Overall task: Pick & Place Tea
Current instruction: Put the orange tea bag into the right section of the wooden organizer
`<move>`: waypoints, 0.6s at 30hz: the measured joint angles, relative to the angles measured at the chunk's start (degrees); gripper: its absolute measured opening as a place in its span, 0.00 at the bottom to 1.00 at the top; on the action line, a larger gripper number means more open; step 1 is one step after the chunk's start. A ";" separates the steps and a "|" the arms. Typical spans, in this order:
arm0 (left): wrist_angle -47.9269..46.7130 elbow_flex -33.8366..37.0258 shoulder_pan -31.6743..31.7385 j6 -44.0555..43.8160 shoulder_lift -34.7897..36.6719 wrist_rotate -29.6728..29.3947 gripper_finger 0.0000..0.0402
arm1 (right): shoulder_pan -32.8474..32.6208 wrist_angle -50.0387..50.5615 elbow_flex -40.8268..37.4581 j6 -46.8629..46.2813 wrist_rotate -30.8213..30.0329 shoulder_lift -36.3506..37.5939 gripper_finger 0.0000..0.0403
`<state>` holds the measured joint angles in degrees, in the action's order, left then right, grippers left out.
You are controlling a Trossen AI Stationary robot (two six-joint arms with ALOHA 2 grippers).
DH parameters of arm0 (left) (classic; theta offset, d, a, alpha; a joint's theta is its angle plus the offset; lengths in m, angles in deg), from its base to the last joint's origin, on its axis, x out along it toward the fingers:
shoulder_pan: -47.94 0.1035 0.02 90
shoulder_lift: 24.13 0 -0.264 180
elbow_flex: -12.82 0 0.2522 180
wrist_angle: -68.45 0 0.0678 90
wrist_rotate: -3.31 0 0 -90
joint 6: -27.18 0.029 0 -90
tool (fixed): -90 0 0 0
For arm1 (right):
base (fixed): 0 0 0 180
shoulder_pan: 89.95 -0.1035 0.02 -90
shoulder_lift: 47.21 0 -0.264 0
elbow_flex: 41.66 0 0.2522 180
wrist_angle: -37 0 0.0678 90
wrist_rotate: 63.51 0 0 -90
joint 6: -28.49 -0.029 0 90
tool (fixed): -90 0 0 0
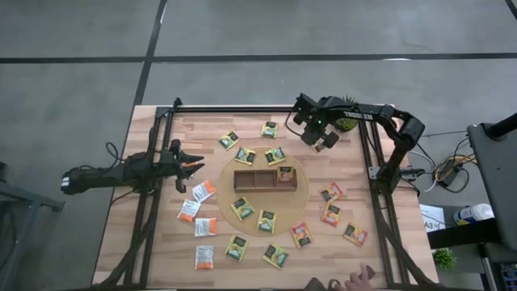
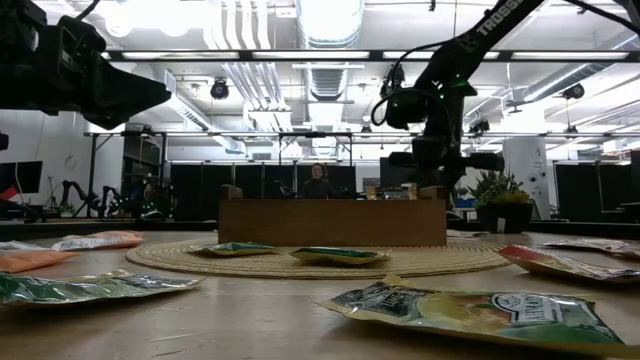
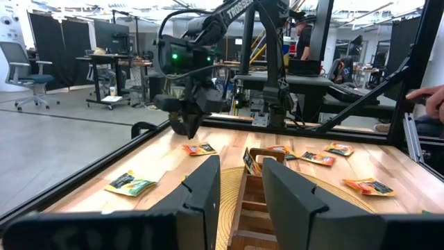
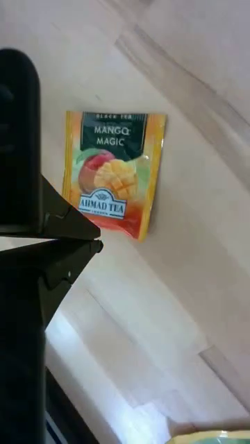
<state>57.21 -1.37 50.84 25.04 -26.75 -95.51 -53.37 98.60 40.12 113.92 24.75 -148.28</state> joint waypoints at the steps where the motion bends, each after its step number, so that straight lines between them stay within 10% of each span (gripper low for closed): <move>1: 0.00 -0.02 0.02 -0.01 0.00 -0.01 0.26 | -0.11 0.00 -0.06 -0.54 -0.04 0.12 0.02; 10: 0.01 0.00 0.00 -0.02 0.00 0.00 0.26 | -1.73 0.02 0.13 -47.30 -5.97 0.95 0.02; 18: 0.00 0.00 0.01 -0.02 0.00 -0.02 0.26 | -1.75 8.32 0.72 -75.72 1.46 1.00 0.20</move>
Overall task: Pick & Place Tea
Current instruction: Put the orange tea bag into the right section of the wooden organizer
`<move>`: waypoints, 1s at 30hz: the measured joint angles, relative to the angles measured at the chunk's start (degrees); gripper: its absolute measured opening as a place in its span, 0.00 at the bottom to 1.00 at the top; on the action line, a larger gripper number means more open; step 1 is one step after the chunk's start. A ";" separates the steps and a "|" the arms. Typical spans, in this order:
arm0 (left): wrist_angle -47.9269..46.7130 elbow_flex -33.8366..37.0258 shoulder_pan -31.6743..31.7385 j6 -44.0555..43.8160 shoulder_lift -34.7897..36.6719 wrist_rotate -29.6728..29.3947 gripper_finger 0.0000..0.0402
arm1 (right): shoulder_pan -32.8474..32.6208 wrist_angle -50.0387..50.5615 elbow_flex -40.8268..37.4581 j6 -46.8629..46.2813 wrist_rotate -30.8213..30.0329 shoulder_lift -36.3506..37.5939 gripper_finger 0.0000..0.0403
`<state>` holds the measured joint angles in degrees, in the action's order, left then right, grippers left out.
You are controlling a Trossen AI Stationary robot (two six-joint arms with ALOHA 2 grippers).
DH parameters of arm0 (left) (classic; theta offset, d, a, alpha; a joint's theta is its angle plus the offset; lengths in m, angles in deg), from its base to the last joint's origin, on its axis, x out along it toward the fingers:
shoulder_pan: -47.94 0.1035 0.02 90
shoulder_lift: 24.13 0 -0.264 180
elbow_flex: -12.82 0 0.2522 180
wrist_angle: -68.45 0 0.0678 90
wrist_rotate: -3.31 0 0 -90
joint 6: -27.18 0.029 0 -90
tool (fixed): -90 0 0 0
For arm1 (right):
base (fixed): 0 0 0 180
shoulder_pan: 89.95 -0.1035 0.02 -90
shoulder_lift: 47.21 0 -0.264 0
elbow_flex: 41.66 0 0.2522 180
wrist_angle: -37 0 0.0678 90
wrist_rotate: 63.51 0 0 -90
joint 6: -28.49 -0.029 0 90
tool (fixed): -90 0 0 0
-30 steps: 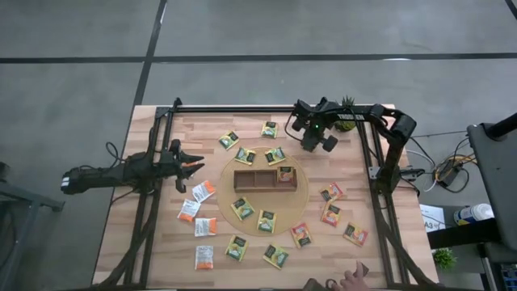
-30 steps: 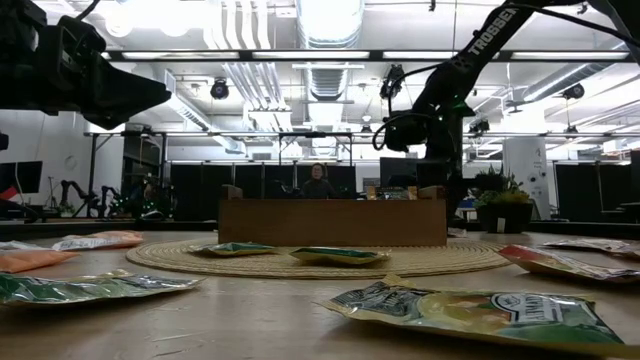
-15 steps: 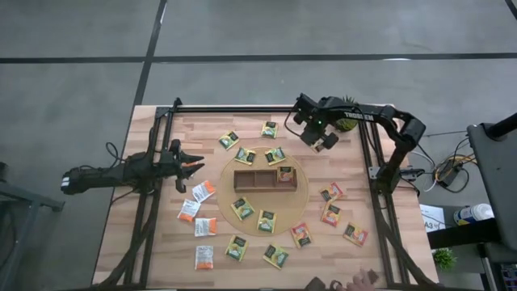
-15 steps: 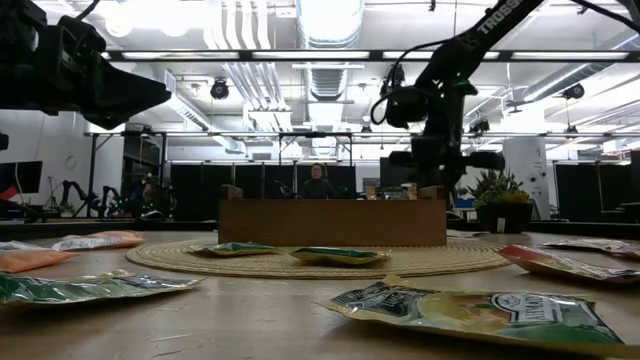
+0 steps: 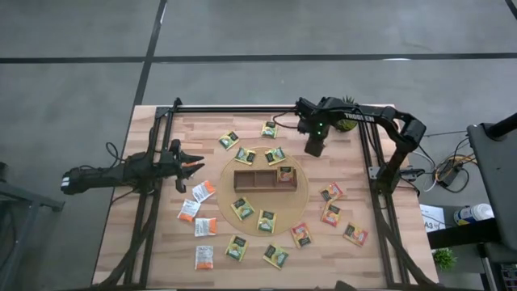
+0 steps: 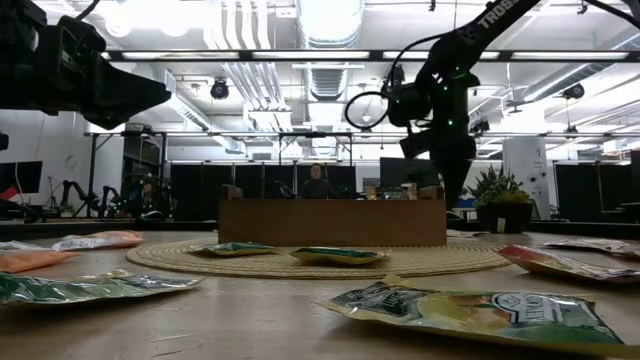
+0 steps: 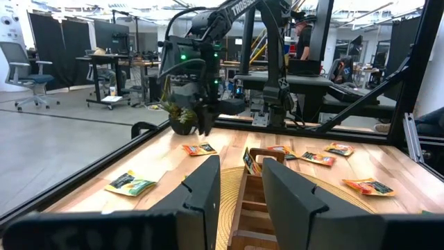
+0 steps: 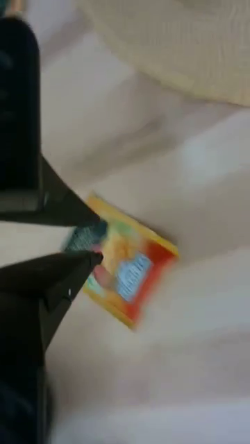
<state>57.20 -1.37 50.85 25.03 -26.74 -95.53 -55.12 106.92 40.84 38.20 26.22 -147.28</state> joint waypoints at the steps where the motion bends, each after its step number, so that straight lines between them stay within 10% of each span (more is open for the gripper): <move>1: 0.01 0.00 0.00 0.02 0.00 0.00 0.26 | 0.00 0.05 -0.10 -2.14 0.13 0.00 0.24; 12: 0.00 -0.02 -0.01 0.02 0.00 0.02 0.26 | -0.11 0.68 -0.27 -26.07 0.26 0.00 0.60; 30: 0.00 -0.02 0.00 0.01 0.00 0.02 0.26 | -0.17 -1.66 -5.06 -22.24 -2.94 -0.07 0.81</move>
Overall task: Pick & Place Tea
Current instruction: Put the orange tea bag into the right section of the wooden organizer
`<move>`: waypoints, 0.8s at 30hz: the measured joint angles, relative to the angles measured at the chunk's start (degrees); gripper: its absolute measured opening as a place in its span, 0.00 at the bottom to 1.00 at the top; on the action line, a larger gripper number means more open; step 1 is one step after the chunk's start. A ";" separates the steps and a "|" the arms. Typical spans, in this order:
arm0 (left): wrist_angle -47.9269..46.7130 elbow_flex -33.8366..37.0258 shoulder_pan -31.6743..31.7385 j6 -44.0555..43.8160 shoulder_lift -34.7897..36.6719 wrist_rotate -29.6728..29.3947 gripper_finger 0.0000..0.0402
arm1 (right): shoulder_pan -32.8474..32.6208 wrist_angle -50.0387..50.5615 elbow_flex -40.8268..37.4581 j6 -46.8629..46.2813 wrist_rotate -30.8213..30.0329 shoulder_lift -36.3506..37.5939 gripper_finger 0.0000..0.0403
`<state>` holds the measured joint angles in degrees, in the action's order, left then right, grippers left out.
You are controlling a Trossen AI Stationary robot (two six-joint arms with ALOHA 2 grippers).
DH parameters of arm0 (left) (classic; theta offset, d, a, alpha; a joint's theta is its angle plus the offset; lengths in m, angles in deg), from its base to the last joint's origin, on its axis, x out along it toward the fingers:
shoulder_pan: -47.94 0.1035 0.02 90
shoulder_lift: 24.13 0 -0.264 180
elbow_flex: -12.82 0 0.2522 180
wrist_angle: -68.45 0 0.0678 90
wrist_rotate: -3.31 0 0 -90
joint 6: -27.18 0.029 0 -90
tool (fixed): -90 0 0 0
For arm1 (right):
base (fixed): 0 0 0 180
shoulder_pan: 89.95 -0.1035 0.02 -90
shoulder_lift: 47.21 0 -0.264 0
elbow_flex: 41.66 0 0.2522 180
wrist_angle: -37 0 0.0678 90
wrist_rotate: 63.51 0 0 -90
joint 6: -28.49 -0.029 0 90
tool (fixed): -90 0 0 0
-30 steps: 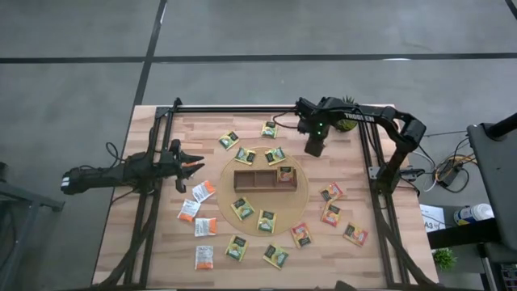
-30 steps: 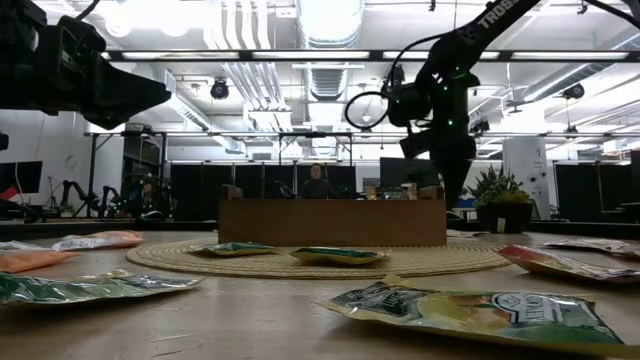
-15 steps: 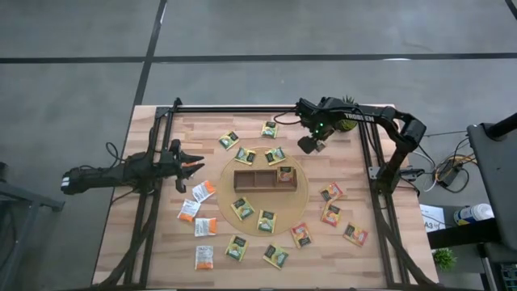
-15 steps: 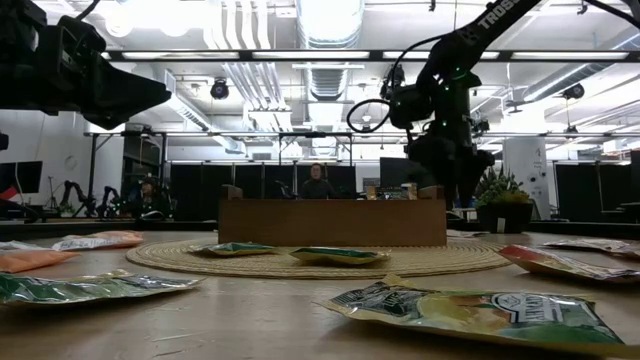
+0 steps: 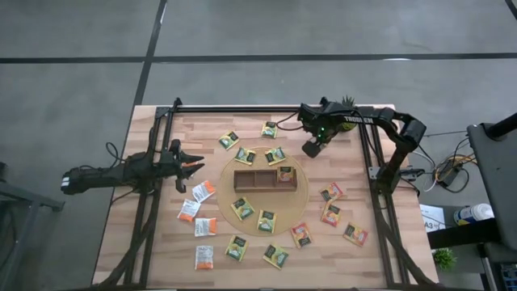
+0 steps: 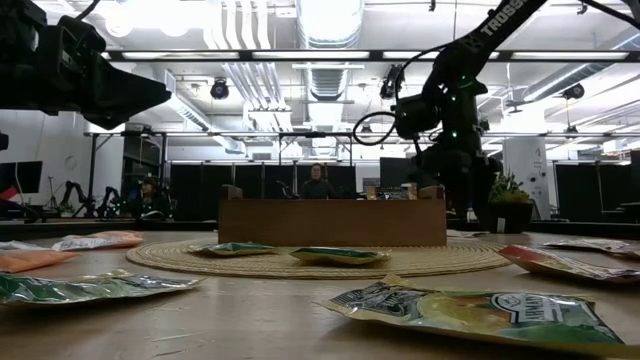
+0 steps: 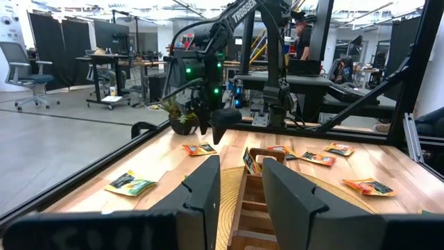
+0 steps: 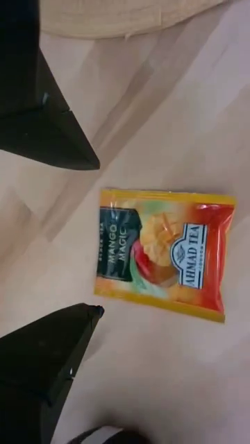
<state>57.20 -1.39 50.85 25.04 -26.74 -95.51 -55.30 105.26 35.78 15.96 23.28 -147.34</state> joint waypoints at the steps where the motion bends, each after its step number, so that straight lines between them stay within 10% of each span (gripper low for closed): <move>1: 0.00 0.00 0.00 -0.01 -0.01 -0.01 0.26 | 0.04 -0.77 -0.40 0.06 0.00 0.00 0.81; 24: 0.00 0.00 -0.01 0.00 0.00 -0.02 0.26 | 2.90 -6.02 5.26 5.28 0.04 -3.32 0.81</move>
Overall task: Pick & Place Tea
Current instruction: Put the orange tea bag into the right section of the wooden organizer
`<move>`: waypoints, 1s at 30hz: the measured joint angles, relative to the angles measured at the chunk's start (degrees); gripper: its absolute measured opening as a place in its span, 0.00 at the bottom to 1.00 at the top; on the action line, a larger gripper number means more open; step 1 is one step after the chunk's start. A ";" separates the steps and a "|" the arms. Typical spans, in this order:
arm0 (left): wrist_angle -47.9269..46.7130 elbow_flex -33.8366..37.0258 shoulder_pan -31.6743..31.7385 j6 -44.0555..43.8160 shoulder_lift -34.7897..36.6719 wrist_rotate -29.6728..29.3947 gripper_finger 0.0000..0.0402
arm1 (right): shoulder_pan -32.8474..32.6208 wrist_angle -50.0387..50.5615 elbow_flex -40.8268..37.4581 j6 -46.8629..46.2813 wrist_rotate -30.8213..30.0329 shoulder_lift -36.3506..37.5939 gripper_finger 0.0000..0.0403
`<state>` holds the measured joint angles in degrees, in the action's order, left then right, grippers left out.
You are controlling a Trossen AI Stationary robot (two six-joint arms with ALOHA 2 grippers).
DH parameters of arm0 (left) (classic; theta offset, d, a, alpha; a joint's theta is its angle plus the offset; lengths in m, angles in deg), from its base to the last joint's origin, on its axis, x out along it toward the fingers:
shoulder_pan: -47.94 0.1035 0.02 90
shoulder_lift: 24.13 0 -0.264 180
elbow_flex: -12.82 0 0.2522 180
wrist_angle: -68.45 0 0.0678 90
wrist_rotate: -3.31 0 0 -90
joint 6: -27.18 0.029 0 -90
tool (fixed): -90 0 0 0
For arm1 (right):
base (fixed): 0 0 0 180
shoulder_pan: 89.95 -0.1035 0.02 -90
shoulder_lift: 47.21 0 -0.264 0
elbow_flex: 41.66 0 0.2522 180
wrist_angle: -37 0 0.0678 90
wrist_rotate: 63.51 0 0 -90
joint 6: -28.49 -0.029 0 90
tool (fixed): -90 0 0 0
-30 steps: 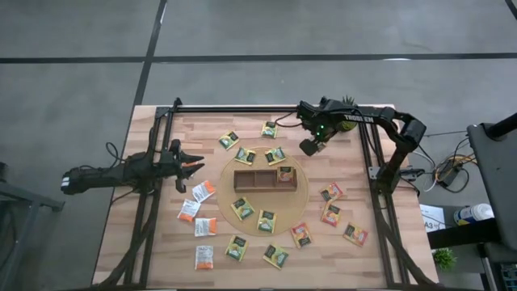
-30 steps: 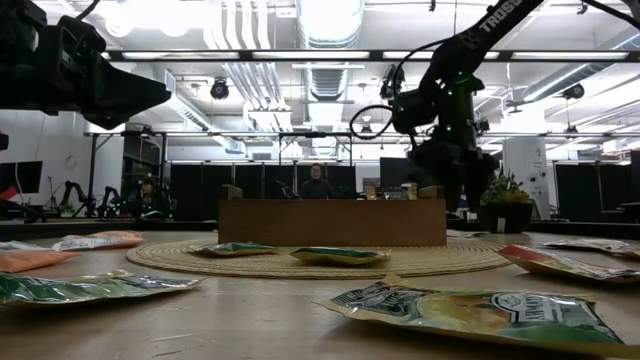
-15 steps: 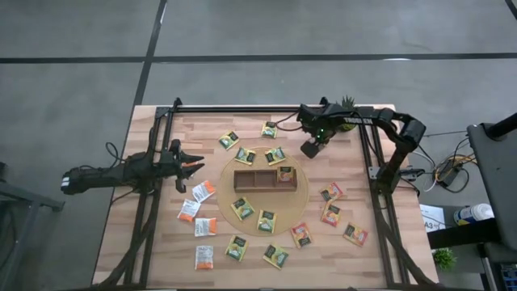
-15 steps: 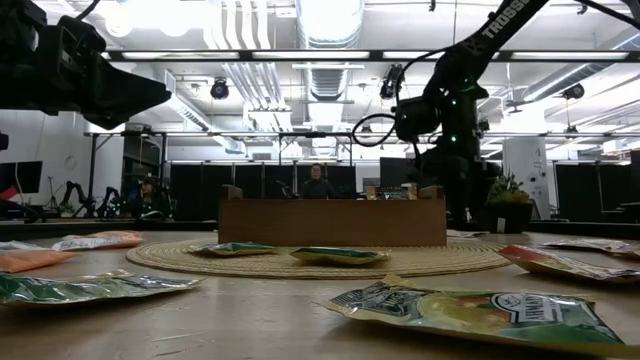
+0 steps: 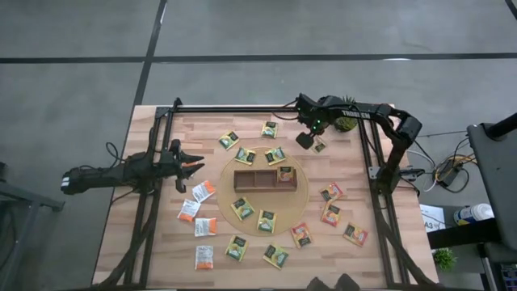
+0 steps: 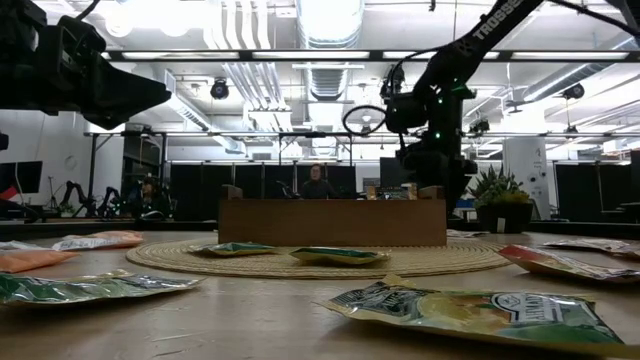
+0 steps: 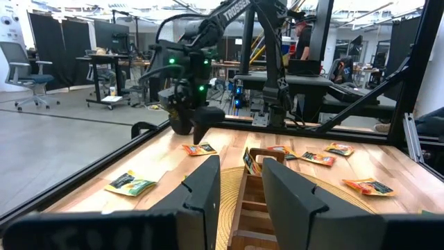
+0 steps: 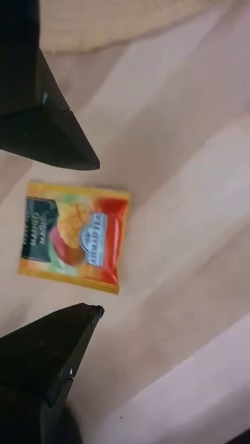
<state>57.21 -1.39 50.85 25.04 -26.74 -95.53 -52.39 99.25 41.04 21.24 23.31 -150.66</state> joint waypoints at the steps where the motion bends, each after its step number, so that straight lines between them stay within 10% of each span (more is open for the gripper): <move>1: -0.01 0.02 0.01 -0.01 0.00 0.02 0.26 | 0.32 -0.01 0.20 0.00 -0.01 -0.68 0.81; 30: 0.01 0.01 0.01 0.00 0.00 0.02 0.26 | 4.28 -0.51 -0.26 1.75 0.21 -3.55 0.81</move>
<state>57.22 -1.38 50.86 25.04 -26.74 -95.51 -48.11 98.74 40.78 22.99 23.52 -154.21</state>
